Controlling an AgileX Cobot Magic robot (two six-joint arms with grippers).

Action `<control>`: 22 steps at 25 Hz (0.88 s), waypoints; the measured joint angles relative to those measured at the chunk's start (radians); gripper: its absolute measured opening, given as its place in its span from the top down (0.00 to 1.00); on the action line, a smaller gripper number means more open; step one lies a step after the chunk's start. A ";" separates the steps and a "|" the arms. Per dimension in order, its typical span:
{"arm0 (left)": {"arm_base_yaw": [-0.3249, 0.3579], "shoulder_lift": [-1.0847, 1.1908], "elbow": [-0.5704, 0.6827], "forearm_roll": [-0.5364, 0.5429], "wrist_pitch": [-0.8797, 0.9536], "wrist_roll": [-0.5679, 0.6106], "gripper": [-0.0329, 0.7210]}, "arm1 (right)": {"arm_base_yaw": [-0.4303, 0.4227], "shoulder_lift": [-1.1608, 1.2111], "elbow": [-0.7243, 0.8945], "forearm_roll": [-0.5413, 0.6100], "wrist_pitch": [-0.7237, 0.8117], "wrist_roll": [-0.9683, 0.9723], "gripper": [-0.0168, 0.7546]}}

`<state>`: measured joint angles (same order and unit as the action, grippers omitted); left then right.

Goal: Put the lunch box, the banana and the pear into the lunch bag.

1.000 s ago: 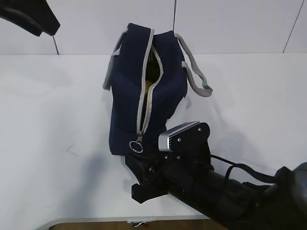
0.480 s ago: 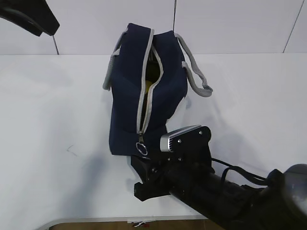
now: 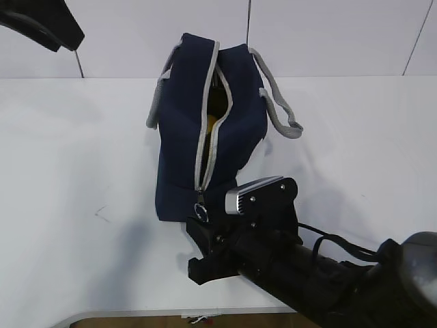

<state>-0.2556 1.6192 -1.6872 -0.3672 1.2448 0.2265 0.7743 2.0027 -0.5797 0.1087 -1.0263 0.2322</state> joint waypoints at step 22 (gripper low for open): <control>0.000 0.000 0.000 0.000 0.000 0.000 0.62 | 0.000 0.000 0.000 0.022 0.000 0.083 0.95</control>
<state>-0.2556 1.6192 -1.6872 -0.3672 1.2448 0.2265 0.7743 2.0027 -0.5797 0.1305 -1.0263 0.3155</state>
